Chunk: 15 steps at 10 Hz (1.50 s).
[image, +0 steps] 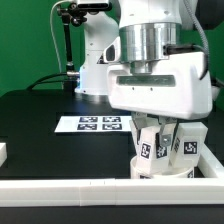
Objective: Assemble stool
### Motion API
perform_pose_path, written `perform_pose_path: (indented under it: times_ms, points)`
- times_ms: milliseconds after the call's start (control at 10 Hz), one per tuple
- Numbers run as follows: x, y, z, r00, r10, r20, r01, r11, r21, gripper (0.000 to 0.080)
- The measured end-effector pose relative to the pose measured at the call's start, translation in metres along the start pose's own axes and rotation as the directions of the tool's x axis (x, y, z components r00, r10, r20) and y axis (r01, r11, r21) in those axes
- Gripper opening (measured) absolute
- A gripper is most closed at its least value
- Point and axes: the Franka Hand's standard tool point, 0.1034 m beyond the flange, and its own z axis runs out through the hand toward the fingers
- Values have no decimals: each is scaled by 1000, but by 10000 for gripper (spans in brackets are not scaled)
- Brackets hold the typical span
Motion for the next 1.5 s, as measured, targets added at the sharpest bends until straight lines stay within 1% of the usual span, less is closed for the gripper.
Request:
perform_pose_path:
  times_ms: [300, 500, 800, 900, 1000, 1200, 1300, 1400, 1500]
  points:
    - [-13, -1, 1, 975, 223, 13, -223, 975, -1, 340]
    - [-14, -1, 1, 956, 293, 14, -293, 956, -5, 340]
    - [-18, -2, 2, 875, 484, 25, -484, 875, -12, 340]
    - [-19, -1, 2, 838, 545, 28, -545, 838, -14, 340]
    - [-18, 0, 3, 760, 649, 34, -649, 761, -14, 340]
    - [-19, 0, 3, 556, 829, 62, -830, 557, 5, 340]
    - [-20, -1, 3, 515, 854, 75, -857, 516, 5, 340]
    - [-20, -1, 3, 470, 878, 88, -881, 472, -1, 340]
    - [-20, -1, 3, 452, 887, 95, -891, 454, 1, 340]
